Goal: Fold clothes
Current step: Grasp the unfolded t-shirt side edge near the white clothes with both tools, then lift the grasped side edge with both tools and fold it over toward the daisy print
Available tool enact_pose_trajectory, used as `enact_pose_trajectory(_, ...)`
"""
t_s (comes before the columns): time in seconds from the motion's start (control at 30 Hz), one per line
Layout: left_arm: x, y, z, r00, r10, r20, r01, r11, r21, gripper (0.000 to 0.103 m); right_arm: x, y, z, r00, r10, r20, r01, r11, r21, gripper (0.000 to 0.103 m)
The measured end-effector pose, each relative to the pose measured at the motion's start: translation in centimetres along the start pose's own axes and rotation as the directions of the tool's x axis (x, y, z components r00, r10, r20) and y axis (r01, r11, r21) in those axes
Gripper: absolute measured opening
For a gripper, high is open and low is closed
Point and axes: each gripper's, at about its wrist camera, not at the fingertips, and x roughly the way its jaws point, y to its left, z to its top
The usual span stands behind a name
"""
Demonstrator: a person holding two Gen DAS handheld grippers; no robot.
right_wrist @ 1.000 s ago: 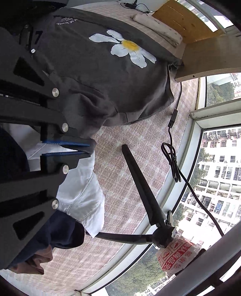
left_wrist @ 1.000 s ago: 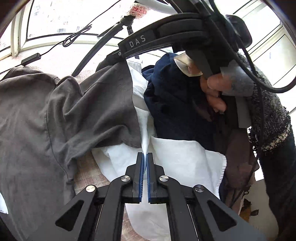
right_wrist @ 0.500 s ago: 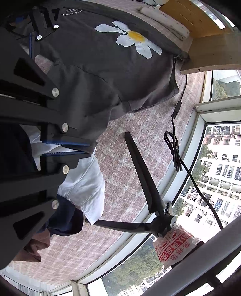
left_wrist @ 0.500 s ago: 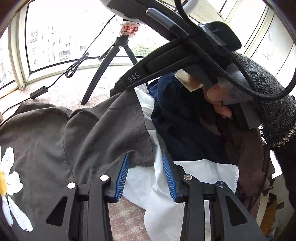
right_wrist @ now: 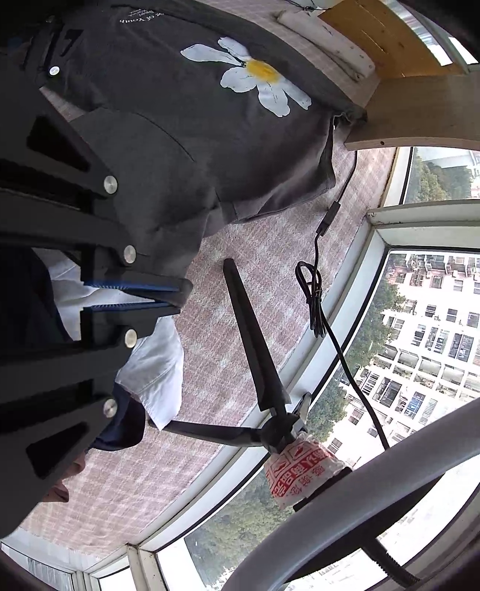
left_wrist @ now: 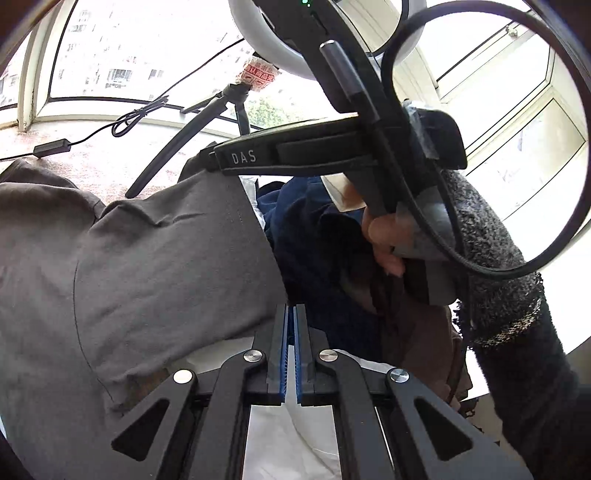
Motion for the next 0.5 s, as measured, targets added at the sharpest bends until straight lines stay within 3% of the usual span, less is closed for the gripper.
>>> enact_pose_trajectory(0.13, 2.1, 1.9, -2.2, 0.995, -0.048, -0.088, 0.043, 0.997, -0.062, 0.0, 1.9, 0.2, -0.3, 0.999, -0.023, -0.043, 0.023, 1.0, 0.001, 0.006)
enact_pose_trajectory(0.2, 1.6, 2.3, -3.2, 0.996, -0.033, -0.079, 0.029, 0.998, -0.059, 0.0, 1.6, 0.1, -0.5, 1.0, 0.002, -0.027, -0.001, 1.0, 0.02, 0.006)
enact_pose_trajectory(0.33, -1.4, 2.8, -4.7, 0.998, 0.041, -0.052, -0.041, 0.999, 0.007, 0.0, -0.7, -0.6, -0.8, 0.999, 0.035, 0.022, -0.037, 0.998, 0.053, 0.006)
enact_pose_trajectory(0.43, -3.2, 3.4, -5.4, 0.989, 0.146, -0.017, -0.145, 0.988, 0.043, 0.017, -1.6, -0.6, -1.4, 0.999, 0.029, 0.019, -0.029, 0.999, 0.046, 0.006)
enact_pose_trajectory(0.5, -3.9, 3.8, -5.6, 0.984, 0.179, -0.002, -0.179, 0.983, 0.048, 0.019, -1.4, -0.7, -1.6, 0.999, 0.036, 0.002, -0.036, 0.998, 0.054, 0.006)
